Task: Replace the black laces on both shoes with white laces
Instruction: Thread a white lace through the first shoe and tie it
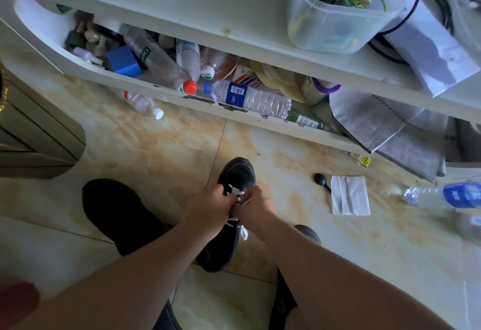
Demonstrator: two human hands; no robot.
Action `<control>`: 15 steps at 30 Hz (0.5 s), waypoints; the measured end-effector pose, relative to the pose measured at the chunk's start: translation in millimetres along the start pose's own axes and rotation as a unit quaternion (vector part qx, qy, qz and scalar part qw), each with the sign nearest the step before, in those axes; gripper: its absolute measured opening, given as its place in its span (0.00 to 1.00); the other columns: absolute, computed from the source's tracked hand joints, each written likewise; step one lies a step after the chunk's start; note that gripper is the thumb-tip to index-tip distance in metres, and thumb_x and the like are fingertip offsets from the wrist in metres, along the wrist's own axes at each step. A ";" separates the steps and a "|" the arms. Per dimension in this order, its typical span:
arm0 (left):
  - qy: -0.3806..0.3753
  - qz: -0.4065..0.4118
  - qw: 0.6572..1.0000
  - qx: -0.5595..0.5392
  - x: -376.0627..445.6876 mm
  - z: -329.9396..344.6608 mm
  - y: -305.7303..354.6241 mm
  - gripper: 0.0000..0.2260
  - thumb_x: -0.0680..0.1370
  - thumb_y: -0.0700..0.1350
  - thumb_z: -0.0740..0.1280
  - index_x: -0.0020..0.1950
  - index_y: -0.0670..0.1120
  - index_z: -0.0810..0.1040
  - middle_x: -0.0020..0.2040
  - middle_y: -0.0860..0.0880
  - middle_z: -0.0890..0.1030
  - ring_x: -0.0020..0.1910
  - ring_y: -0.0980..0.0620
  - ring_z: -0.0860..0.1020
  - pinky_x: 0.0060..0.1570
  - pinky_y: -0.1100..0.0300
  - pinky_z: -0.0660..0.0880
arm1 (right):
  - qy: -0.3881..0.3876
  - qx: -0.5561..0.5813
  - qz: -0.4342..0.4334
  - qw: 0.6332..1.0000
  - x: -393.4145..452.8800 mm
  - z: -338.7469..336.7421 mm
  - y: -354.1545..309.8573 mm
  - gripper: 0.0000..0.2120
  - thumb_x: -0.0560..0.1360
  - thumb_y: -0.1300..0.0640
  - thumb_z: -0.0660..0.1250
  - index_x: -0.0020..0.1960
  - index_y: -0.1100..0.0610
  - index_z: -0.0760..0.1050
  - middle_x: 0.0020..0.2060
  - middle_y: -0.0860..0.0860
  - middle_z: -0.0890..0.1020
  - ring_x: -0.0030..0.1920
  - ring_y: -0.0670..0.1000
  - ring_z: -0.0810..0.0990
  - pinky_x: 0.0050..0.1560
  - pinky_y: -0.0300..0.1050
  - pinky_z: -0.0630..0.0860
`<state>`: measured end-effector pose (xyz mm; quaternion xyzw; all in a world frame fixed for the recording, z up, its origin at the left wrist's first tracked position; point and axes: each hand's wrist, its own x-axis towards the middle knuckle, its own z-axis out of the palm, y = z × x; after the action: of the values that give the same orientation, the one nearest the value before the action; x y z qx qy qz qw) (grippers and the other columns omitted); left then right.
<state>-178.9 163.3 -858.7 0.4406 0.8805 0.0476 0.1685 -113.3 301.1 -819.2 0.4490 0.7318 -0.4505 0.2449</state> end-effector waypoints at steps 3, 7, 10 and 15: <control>0.031 -0.016 0.999 0.026 9.6 1.1 4.2 0.12 0.62 0.47 0.81 0.34 0.52 0.78 0.32 0.52 0.59 0.20 0.50 0.56 0.27 0.64 0.46 | 0.017 -0.006 -0.008 1.000 0.8 7.1 -0.9 0.10 0.73 0.58 0.69 0.51 0.51 0.72 0.45 0.52 0.80 0.42 0.54 0.83 0.35 0.45 0.81; 0.033 -0.010 0.999 -0.010 9.6 4.4 -1.0 0.10 0.66 0.50 0.80 0.41 0.54 0.80 0.33 0.53 0.61 0.21 0.50 0.59 0.25 0.63 0.52 | 0.023 0.021 -0.008 0.999 1.1 8.5 1.0 0.13 0.72 0.56 0.70 0.55 0.49 0.72 0.46 0.50 0.80 0.42 0.52 0.83 0.33 0.43 0.79; 0.012 -0.084 0.993 -0.080 4.7 14.9 -10.1 0.05 0.80 0.51 0.66 0.54 0.56 0.74 0.39 0.53 0.71 0.30 0.50 0.73 0.30 0.53 0.75 | 0.039 0.063 0.011 0.997 2.2 7.9 0.7 0.13 0.73 0.55 0.69 0.56 0.49 0.72 0.47 0.49 0.80 0.43 0.50 0.82 0.33 0.42 0.79; -0.008 -0.207 0.943 -0.262 1.5 9.6 -2.2 0.07 0.85 0.46 0.59 0.62 0.54 0.72 0.44 0.51 0.77 0.38 0.52 0.76 0.32 0.56 0.69 | 0.078 0.055 0.000 0.995 6.3 7.0 -10.1 0.10 0.73 0.56 0.68 0.52 0.48 0.71 0.45 0.48 0.78 0.41 0.49 0.79 0.31 0.40 0.70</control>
<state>-178.2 162.6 -868.6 0.1892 0.9072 0.2370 0.2916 -125.5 295.8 -822.9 0.4955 0.7227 -0.4537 0.1623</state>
